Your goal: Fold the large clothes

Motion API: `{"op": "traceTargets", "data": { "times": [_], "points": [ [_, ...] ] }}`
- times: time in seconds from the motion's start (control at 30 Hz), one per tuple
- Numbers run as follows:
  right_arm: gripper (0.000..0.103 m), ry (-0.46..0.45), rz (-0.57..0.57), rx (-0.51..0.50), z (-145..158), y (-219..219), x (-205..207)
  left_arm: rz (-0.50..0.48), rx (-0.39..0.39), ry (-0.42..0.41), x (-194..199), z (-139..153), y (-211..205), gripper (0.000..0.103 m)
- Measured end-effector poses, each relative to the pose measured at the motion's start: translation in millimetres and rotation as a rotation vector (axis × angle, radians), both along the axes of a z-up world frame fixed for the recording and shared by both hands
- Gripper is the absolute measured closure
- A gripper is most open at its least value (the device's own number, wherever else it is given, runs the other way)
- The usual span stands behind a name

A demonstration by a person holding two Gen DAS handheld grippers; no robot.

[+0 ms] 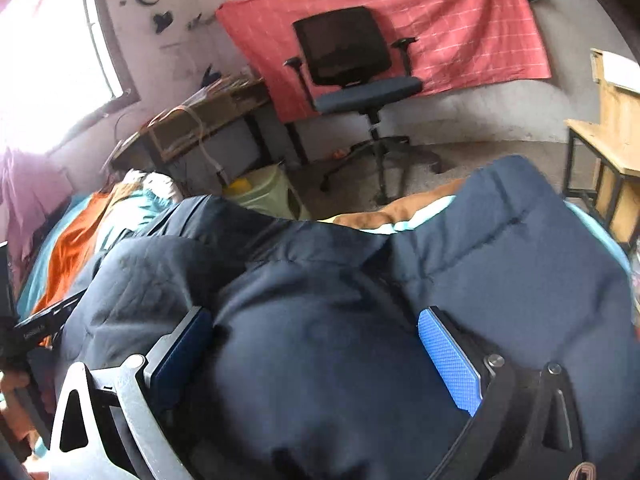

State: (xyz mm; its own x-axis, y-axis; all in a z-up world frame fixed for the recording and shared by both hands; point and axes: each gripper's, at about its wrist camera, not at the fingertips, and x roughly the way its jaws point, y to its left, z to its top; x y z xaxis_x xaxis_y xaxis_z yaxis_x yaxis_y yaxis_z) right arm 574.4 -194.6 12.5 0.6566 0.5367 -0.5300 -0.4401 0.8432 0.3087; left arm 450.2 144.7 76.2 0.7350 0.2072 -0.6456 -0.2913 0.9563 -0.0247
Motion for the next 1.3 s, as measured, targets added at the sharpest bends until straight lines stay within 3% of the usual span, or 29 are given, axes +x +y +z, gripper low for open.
{"op": "traceTargets", "data": {
  "times": [0.27, 0.47, 0.73, 1.0, 1.1, 1.23, 1.3],
  "points": [
    [0.000, -0.022, -0.072, -0.112, 12, -14, -18, -0.012, 0.069, 0.021, -15, 1, 2, 0.001],
    [0.000, -0.016, -0.155, -0.121, 14, -35, -22, -0.012, 0.076, 0.051, -22, -4, 20, 0.001],
    [0.000, -0.036, -0.226, -0.198, 16, -69, -25, 0.011, -0.048, 0.096, -35, -17, 74, 0.001],
    [0.000, 0.003, -0.212, -0.209, 13, -115, -21, -0.190, -0.227, 0.102, -37, -16, 89, 0.001],
    [0.000, 0.070, -0.174, -0.183, 3, -128, -14, -0.221, -0.328, 0.153, -26, -24, 87, 0.001],
    [0.000, 0.168, -0.161, -0.120, -12, -141, -4, -0.190, -0.497, 0.167, -13, -36, 91, 0.001],
    [0.000, 0.214, -0.154, -0.082, -17, -147, 1, -0.183, -0.534, 0.167, -8, -41, 94, 0.001]
  ]
}}
